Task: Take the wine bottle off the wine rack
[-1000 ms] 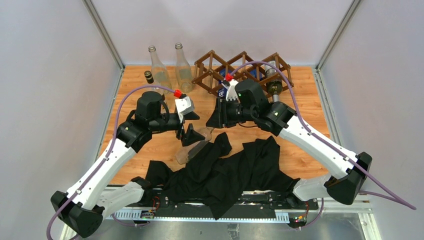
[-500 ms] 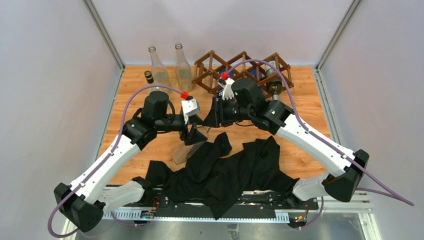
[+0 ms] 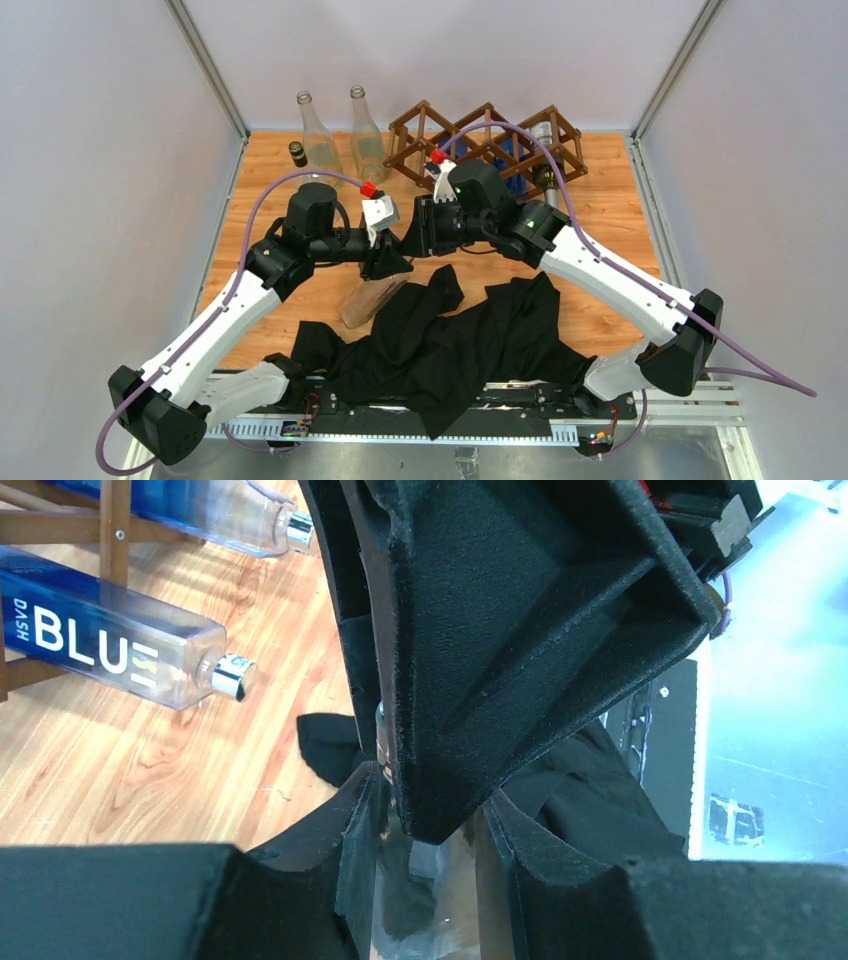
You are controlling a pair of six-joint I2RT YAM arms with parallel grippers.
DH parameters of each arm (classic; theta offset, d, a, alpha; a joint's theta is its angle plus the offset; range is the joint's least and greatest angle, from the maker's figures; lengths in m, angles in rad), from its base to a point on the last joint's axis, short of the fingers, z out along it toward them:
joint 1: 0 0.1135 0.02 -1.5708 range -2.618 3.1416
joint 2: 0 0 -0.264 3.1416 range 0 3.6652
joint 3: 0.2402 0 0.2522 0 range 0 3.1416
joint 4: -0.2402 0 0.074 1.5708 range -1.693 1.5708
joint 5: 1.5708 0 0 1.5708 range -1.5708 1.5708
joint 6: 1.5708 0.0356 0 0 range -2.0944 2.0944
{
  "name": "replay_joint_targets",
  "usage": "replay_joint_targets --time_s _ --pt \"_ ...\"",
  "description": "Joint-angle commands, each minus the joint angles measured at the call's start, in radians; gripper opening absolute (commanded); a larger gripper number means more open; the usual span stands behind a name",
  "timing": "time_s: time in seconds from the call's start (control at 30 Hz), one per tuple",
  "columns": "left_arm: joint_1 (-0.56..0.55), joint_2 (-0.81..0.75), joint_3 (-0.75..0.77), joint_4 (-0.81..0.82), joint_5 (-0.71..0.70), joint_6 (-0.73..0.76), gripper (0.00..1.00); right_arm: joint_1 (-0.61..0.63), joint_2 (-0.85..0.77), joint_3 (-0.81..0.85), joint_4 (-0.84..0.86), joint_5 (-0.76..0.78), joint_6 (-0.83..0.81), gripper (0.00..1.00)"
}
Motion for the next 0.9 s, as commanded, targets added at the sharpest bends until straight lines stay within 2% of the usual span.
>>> replay_joint_targets --time_s 0.0,0.1,0.23,0.33,0.63,0.87 --pt "-0.009 -0.016 -0.022 0.019 0.002 0.039 0.0 0.021 -0.013 0.025 0.148 -0.043 0.075 0.01" --pt "-0.009 -0.022 -0.02 -0.017 -0.018 0.108 0.0 0.018 -0.018 0.013 0.171 -0.05 0.092 0.12" --pt "-0.008 -0.034 -0.024 -0.051 -0.062 0.191 0.0 0.004 -0.03 -0.006 0.193 -0.077 0.118 0.37" --pt "-0.008 -0.048 -0.037 -0.037 -0.088 0.213 0.0 -0.006 -0.046 -0.039 0.218 -0.091 0.134 0.5" --pt "-0.008 -0.068 -0.052 -0.019 -0.105 0.237 0.0 -0.028 -0.09 -0.075 0.224 -0.091 0.134 0.69" --pt "0.012 -0.077 -0.002 0.005 -0.16 0.238 0.0 -0.126 -0.183 -0.091 0.175 -0.057 0.101 0.88"
